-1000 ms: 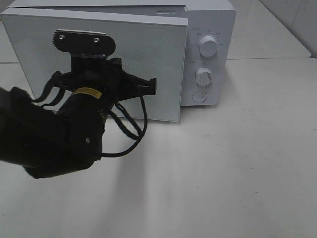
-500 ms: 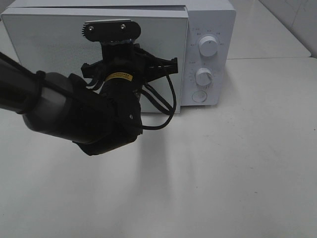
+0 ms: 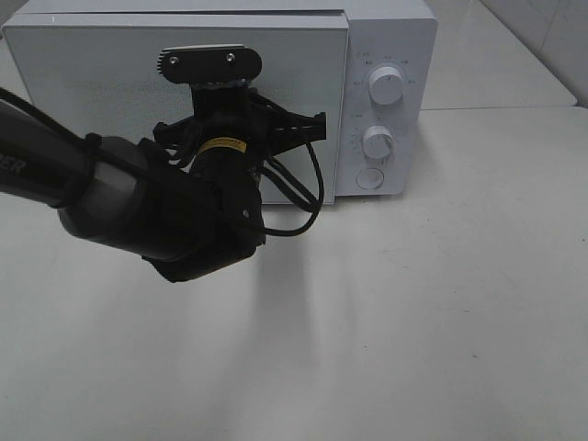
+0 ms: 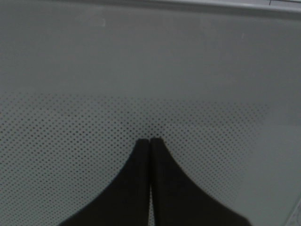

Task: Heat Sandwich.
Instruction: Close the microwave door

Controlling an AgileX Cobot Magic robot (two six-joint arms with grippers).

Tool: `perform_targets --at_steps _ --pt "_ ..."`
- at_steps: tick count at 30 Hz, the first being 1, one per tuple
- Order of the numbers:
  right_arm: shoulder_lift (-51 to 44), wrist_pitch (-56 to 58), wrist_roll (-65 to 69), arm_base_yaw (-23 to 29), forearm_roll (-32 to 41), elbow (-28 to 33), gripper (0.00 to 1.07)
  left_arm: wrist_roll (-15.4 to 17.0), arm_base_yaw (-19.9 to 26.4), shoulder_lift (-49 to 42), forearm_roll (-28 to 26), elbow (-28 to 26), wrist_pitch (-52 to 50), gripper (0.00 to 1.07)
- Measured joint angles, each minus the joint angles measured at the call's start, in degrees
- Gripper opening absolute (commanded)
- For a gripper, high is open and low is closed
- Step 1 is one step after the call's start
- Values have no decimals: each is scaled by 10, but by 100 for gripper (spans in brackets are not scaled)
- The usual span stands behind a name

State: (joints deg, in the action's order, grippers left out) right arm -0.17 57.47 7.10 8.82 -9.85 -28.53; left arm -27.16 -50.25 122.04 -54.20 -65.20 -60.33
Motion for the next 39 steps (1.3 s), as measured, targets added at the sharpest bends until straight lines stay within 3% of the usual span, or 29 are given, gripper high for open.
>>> perform_targets --at_steps 4,21,28,33,34,35,38,39 --pt "0 0 0 0 1 0 51 0 19 1 -3 -19 15 0" --pt "0 0 0 0 3 0 51 0 18 -3 -31 -38 47 0" --pt "0 0 0 0 3 0 51 0 4 -29 -13 -54 152 0" --pt "0 0 0 0 3 0 51 0 -3 -60 43 -56 274 0" --pt "0 0 0 0 3 0 51 0 -3 -73 100 -56 325 0" --pt "0 0 0 0 3 0 51 0 -3 -73 100 -56 325 0" --pt "0 0 0 0 3 0 51 1 -4 -92 197 -56 417 0" --pt "0 0 0 0 3 0 51 5 -4 -109 264 -56 483 0"
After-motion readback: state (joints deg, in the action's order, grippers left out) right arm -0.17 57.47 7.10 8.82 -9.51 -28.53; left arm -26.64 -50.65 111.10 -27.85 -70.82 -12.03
